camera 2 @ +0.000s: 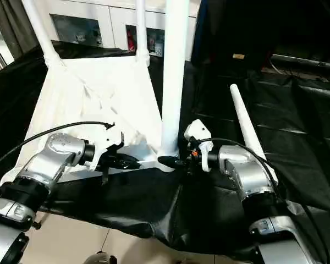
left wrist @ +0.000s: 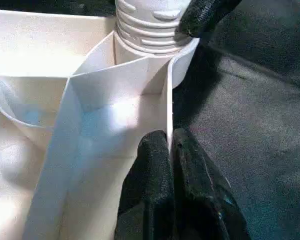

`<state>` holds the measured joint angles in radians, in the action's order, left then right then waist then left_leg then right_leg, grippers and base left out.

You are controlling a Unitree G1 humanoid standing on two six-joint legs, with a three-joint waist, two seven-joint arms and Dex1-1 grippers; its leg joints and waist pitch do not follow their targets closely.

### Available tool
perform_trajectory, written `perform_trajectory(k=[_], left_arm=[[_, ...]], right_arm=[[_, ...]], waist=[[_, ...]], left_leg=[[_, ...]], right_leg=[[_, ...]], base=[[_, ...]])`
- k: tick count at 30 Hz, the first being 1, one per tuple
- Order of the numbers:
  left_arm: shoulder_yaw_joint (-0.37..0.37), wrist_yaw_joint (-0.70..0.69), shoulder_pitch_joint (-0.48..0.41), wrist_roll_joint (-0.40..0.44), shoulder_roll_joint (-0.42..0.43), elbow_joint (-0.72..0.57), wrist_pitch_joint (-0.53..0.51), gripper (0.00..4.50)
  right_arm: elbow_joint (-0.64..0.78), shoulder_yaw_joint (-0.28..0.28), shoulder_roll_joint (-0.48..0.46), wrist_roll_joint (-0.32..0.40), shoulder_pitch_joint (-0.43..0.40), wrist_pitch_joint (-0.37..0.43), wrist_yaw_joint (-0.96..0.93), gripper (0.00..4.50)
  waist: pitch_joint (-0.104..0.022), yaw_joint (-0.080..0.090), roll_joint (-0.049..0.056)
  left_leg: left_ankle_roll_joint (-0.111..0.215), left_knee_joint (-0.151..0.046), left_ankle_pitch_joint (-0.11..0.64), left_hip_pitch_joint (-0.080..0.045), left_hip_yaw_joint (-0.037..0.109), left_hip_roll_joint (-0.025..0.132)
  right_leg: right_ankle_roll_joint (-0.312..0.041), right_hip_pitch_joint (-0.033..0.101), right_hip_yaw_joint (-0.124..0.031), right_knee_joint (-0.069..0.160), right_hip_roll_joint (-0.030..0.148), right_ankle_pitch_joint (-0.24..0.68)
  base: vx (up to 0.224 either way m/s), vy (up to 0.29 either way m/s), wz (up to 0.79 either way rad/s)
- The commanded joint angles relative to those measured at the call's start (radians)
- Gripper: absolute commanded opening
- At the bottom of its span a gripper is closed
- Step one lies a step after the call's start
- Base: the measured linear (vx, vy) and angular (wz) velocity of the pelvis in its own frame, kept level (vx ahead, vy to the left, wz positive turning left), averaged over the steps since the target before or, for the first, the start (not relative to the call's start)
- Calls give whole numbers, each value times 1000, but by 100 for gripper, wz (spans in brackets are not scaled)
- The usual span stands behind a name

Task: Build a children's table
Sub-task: Rotate leg to tighten, then rotate table base

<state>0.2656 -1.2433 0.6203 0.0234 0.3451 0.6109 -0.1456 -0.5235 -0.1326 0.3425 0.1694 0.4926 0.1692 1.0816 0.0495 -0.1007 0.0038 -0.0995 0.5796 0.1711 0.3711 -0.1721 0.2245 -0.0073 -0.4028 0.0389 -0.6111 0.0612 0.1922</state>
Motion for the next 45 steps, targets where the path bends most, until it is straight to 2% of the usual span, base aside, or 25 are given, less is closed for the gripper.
perform_trajectory(k=[1, 5, 6, 8, 9, 11, 15, 16, 17, 19, 20, 21, 25, 27, 31, 33, 35, 36, 37, 38, 39, 40, 41, 43, 45], left_arm=[[2, 22, 8, -24, -32, -10, -5, 0], [-22, 178, 47, 10, -85, 62, 6, 0], [-35, 294, 83, 35, -126, 119, 6, 0], [-39, 340, 96, 44, -144, 138, 0, 0], [-57, 447, 125, 51, -192, 172, -39, 0], [-64, 516, 142, 54, -233, 190, -59, 0], [-55, 560, 151, 59, -281, 200, -62, 0], [-46, 569, 156, 63, -312, 212, -49, 0], [-43, 571, 158, 64, -325, 218, -42, 0], [-36, 566, 159, 66, -336, 223, -31, 0], [-35, 565, 159, 66, -337, 224, -30, 0], [-26, 552, 158, 69, -339, 229, -10, 0], [-21, 548, 160, 70, -336, 238, -1, 0], [-24, 542, 165, 71, -338, 248, 11, 0], [-45, 581, 185, 77, -354, 290, 44, 0], [-51, 605, 191, 77, -360, 303, 54, 0], [-76, 688, 209, 71, -382, 331, 94, 0], [-86, 706, 215, 64, -389, 334, 100, 28], [-98, 705, 217, 50, -395, 330, 95, 28], [-101, 705, 218, 47, -397, 329, 94, 28], [-122, 703, 223, 25, -405, 321, 86, 57], [-129, 703, 225, 19, -407, 320, 85, 57], [-143, 709, 228, 9, -406, 305, 89, 60], [-156, 723, 223, 5, -391, 267, 92, 70], [-166, 732, 216, 1, -375, 232, 84, 95]], right_arm=[[14, 7, -22, 11, -12, 11, -44, 279], [-49, 29, -70, -31, -5, 16, -214, 276], [-94, 56, -120, -51, 5, 27, -361, 274], [-108, 70, -145, -54, 8, 35, -421, 273], [-137, 101, -203, -58, 15, 45, -558, 273], [-162, 125, -253, -58, 24, 48, -659, 272], [-185, 126, -307, -75, 32, 39, -757, 272], [-197, 113, -335, -96, 38, 28, -793, 272], [-203, 105, -347, -106, 41, 23, -806, 272], [-209, 93, -351, -120, 46, 6, -810, 272], [-209, 95, -352, -118, 46, 5, -809, 272], [-204, 115, -353, -98, 48, -10, -792, 342], [-204, 116, -340, -105, 50, -30, -798, 362], [-183, 110, -310, -147, 45, -63, -852, 362], [-70, 169, -266, -112, -3, -45, -860, 362], [-33, 175, -254, -108, -20, -38, -851, 362], [53, 200, -231, -100, -66, -23, -852, 362], [75, 208, -227, -99, -79, -15, -857, 362], [91, 214, -224, -96, -89, -8, -860, 371], [95, 215, -224, -96, -92, -7, -861, 371], [116, 219, -221, -92, -106, 0, -865, 375], [124, 219, -220, -91, -112, 2, -867, 375], [143, 216, -220, -91, -125, 7, -872, 375], [162, 212, -226, -91, -138, 13, -878, 375], [175, 207, -231, -93, -145, 15, -879, 375]], waist=[[-67, 1, -6], [-61, 11, -6], [-60, 14, -9], [-58, 17, -8], [-59, 17, -3], [-61, 17, -6], [-63, 15, -4], [-64, 16, 7], [-64, 19, 3], [-64, 17, 2], [-63, 18, 1], [-64, 17, 3], [-64, 18, 4], [-64, 19, 3], [-67, 14, 2], [-71, 15, -1], [-72, 16, 10], [-71, 17, 3], [-73, 16, 1], [-77, 18, 2], [-79, 18, 3], [-81, 17, 5], [-80, 18, 4], [-77, 21, 19], [-75, 27, 16]], left_leg=[[49, -58, 146, -13, -11, 4], [27, -61, 183, -16, -11, 0], [14, -62, 204, -17, -11, -3], [-2, -65, 220, -20, -8, -3], [-4, -65, 221, -17, -7, -4], [-9, -65, 213, -18, -6, -4], [-1, -66, 202, -14, -4, -5], [-2, -66, 196, -15, -4, -4], [-4, -66, 194, -14, -5, -5], [5, -66, 212, -15, -5, -7], [8, -66, 215, -15, -5, -8], [15, -67, 219, -14, -5, -8], [23, -68, 229, -14, -4, -8], [26, -70, 229, -15, -3, -8], [39, -68, 211, -19, -6, -8], [54, -66, 183, -9, -4, -9], [61, -63, 168, -11, -5, -9], [68, -62, 174, -10, -7, -10], [71, -61, 164, -8, -5, -11], [80, -60, 124, 1, -3, -13], [93, -55, 107, 0, -4, -13], [104, -51, 86, 3, -4, -13], [109, -51, 84, 3, -5, -13], [111, -53, 117, 2, -3, -13], [107, -55, 141, 2, -4, -12]], right_leg=[[-238, 53, -30, 58, 59, 58], [-221, 47, -33, 70, 59, 144], [-209, 47, -33, 75, 61, 196], [-187, 46, -32, 83, 62, 268], [-174, 45, -33, 83, 65, 293], [-166, 45, -33, 85, 62, 287], [-169, 48, -32, 82, 61, 234], [-173, 46, -33, 81, 60, 205], [-178, 46, -32, 80, 57, 180], [-178, 48, -32, 82, 57, 191], [-176, 49, -32, 83, 58, 196], [-172, 49, -32, 84, 59, 207], [-164, 47, -31, 87, 60, 230], [-164, 46, -31, 88, 62, 234], [-164, 46, -32, 87, 59, 190], [-174, 54, -29, 78, 61, 126], [-179, 52, -29, 77, 60, 89], [-177, 54, -29, 79, 58, 69], [-178, 58, -29, 76, 59, 53], [-180, 64, -27, 68, 60, 10], [-192, 61, -26, 67, 61, -21], [-209, 62, -26, 63, 62, -61], [-218, 61, -25, 63, 61, -69], [-221, 60, -22, 66, 62, -44], [-218, 60, -21, 71, 62, -6]], base=[[0, 0, 0], [0, 0, 0], [0, 0, 0], [0, 0, 0], [0, 0, 0], [0, 0, 0], [0, 0, 0], [0, 0, 0], [0, 0, 0], [0, 0, 0], [0, 0, 0], [0, 0, 0], [0, 0, 0], [0, 0, 0], [0, 0, 0], [0, 0, 0], [0, 0, 0], [0, 0, 0], [0, 0, 0], [0, 0, 0], [0, 0, 0], [0, 0, 0], [0, 0, 0], [0, 0, 0], [0, 0, 0]])
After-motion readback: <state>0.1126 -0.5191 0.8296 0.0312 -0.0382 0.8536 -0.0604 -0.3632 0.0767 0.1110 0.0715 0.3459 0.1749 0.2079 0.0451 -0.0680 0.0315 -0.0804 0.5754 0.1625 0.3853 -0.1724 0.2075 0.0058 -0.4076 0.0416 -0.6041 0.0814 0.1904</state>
